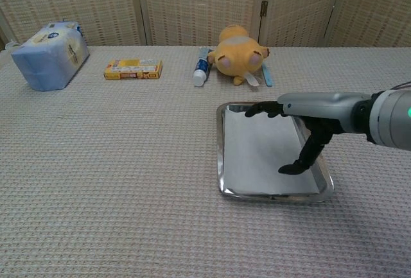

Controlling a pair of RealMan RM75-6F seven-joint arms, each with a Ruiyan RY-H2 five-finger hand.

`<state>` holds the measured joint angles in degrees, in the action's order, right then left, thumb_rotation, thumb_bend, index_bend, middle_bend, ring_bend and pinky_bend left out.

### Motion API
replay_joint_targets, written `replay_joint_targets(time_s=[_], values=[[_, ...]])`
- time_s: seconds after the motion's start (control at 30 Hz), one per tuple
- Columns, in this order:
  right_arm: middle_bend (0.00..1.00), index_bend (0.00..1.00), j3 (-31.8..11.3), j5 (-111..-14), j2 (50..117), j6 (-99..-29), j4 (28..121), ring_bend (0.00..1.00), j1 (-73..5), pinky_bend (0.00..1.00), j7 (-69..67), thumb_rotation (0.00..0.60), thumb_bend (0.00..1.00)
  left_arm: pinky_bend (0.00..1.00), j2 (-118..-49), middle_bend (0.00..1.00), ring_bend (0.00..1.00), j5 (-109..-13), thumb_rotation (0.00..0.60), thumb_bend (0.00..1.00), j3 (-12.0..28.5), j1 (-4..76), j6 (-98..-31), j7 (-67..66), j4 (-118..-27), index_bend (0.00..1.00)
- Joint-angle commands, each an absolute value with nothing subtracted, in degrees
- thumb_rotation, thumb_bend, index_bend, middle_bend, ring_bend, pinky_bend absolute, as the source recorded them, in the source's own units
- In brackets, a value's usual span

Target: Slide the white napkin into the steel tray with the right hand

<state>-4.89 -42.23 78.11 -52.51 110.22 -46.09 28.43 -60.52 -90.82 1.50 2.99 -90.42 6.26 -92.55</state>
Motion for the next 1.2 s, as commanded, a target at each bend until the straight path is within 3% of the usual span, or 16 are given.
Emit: replay_joint_targets(time_s=[0.03,0.17,0.4,0.57,0.7,0.87,1.2], values=[[0.00,0.00,-3.67,-53.42,73.99,-54.99,112.51,0.00,-41.09,0.00,22.57,0.600,0.32,0.05,-60.71,0.10,0.00,-90.78,0.600,0.49,1.46,3.15,-90.07,5.79,-92.57,0.06],[0.00,0.00,-0.77,-63.55,72.87,-61.85,111.76,0.00,-36.67,0.00,22.56,0.600,0.32,0.05,-60.88,0.10,0.00,-90.79,0.600,0.49,1.52,3.21,-90.06,5.54,-92.57,0.06],[0.00,0.00,6.52,-81.54,75.98,-83.36,101.29,0.00,-23.32,0.00,23.33,0.600,0.32,0.05,-61.01,0.10,0.00,-90.24,0.600,0.49,1.59,3.28,-89.66,5.10,-92.17,0.06],[0.00,0.00,9.41,-85.46,74.25,-91.26,95.36,0.00,-16.05,0.00,18.90,0.600,0.32,0.05,-61.38,0.10,0.00,-90.32,0.600,0.49,1.63,3.37,-89.65,4.28,-92.11,0.06],[0.00,0.00,9.30,-86.86,73.23,-96.96,90.98,0.00,-11.08,0.00,14.04,0.600,0.32,0.05,-62.14,0.10,0.00,-90.24,0.600,0.49,1.53,3.49,-89.28,2.23,-91.97,0.06],[0.00,0.00,8.77,-87.23,70.47,-95.62,91.66,0.00,-9.94,0.00,7.51,0.600,0.32,0.05,-63.17,0.10,0.00,-89.21,0.600,0.49,1.57,4.20,-87.36,0.48,-91.84,0.05],[0.00,0.00,6.75,-88.40,69.19,-93.52,92.89,0.00,-8.48,0.00,8.98,0.600,0.32,0.05,-64.26,0.10,0.00,-88.81,0.600,0.49,1.18,4.93,-85.56,-1.07,-90.65,0.05]])
